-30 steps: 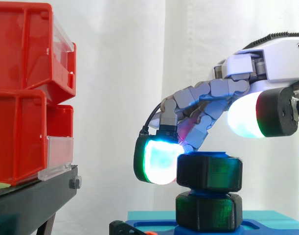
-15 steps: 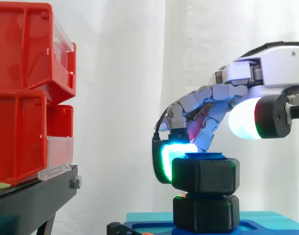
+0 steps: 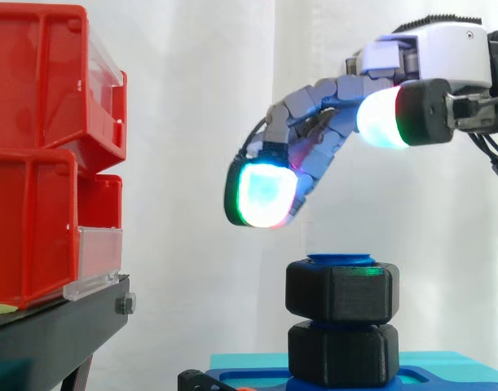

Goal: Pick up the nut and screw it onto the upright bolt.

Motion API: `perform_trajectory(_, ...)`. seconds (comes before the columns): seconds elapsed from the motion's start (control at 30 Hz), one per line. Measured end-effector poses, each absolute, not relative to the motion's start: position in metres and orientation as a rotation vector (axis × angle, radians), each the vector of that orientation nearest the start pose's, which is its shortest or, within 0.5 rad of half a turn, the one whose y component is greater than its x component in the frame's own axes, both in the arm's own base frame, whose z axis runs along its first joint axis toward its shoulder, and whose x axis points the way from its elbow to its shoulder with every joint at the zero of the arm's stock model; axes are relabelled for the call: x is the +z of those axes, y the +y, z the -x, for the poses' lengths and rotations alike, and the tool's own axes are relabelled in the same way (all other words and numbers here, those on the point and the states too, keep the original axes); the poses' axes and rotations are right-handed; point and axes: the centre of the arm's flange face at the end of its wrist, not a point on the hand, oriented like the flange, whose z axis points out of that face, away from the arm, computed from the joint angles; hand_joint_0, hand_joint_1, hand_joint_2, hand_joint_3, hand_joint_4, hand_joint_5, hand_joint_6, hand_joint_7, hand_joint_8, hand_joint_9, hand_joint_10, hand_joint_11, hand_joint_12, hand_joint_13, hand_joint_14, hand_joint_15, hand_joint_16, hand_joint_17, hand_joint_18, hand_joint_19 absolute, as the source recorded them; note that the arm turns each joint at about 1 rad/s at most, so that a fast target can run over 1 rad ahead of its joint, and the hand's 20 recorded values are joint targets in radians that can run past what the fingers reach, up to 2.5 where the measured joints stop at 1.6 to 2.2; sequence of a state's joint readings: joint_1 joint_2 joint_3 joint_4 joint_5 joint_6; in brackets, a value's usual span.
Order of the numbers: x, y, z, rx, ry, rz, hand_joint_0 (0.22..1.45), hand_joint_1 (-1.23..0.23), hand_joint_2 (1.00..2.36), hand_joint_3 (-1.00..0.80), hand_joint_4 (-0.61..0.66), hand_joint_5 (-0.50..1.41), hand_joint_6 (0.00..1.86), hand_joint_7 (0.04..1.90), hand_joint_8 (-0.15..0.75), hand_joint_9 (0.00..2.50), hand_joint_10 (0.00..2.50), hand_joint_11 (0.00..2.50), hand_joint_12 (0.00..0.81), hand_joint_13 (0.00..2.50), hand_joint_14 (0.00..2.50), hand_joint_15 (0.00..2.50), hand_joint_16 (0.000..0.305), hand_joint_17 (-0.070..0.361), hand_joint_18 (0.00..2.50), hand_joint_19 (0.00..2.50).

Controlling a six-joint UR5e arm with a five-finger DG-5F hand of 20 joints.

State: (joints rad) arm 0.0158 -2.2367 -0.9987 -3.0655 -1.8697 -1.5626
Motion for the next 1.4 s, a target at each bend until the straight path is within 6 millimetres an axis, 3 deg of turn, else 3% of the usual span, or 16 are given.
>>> perform_trajectory(0.57, 0.324, -0.047, -0.752, 0.289, 1.565, 0.199, 0.52, -0.15, 1.0, -0.5, 0.25, -0.1, 0.5, 0.85, 0.238, 0.71, 0.0, 0.0, 0.256, 0.57, 0.0, 0.0, 0.024, 0.053, 0.2, 0.0)
perform_trajectory(0.77, 0.322, -0.047, -0.751, 0.292, 1.576, 0.198, 0.52, -0.15, 1.0, -0.5, 0.26, -0.09, 0.5, 0.88, 0.239, 0.71, 0.0, 0.0, 0.256, 0.57, 0.0, 0.0, 0.023, 0.053, 0.2, 0.0)
perform_trajectory(1.4, 0.319, -0.053, -0.748, 0.288, 1.6, 0.19, 0.54, -0.18, 1.0, -0.5, 0.16, -0.05, 0.5, 1.31, 0.259, 0.81, 0.0, 0.0, 0.229, 0.64, 0.0, 0.0, 0.019, 0.043, 0.26, 0.0)
